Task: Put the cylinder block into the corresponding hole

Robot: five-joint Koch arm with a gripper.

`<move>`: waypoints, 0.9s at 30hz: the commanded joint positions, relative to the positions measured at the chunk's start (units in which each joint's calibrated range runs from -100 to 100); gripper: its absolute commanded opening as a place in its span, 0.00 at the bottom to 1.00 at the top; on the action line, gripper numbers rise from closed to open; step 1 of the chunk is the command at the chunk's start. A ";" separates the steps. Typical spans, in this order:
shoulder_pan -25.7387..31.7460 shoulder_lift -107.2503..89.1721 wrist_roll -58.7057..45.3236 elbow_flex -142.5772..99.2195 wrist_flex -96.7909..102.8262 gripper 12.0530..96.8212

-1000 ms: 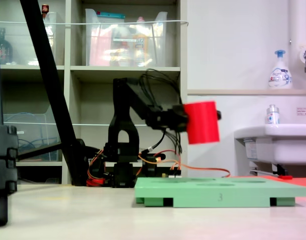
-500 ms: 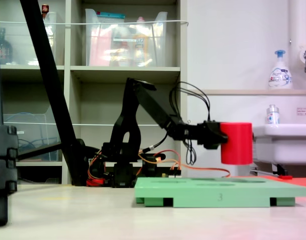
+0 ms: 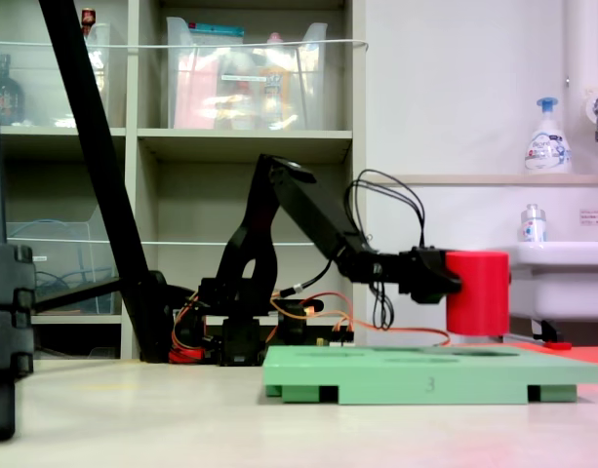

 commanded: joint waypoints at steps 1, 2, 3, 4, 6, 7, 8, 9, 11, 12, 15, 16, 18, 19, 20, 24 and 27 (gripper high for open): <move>0.49 1.02 -0.63 5.40 1.80 0.28; 0.49 1.72 -0.63 5.70 1.80 0.28; 0.49 2.70 -0.63 6.00 1.80 0.28; 0.49 3.40 -0.63 6.10 1.80 0.28; 0.49 4.51 -0.63 6.19 1.90 0.28; 0.49 5.07 -0.63 6.29 1.90 0.28; 0.54 5.63 -0.63 6.49 1.90 0.28; 0.54 6.05 -0.63 6.69 1.90 0.28; 0.54 6.89 -0.59 7.09 1.90 0.28; 0.63 7.17 -0.59 7.29 1.90 0.28; 0.73 9.12 -0.59 8.39 1.90 0.28; 0.73 9.68 -0.63 8.69 1.90 0.28; 0.78 10.94 -0.59 9.39 1.90 0.28; 0.78 11.64 -0.59 9.68 1.90 0.29; 0.78 12.06 -0.59 10.08 1.90 0.29; 0.83 14.29 -0.59 10.68 1.90 0.29; 1.07 16.25 -0.59 10.58 2.00 0.35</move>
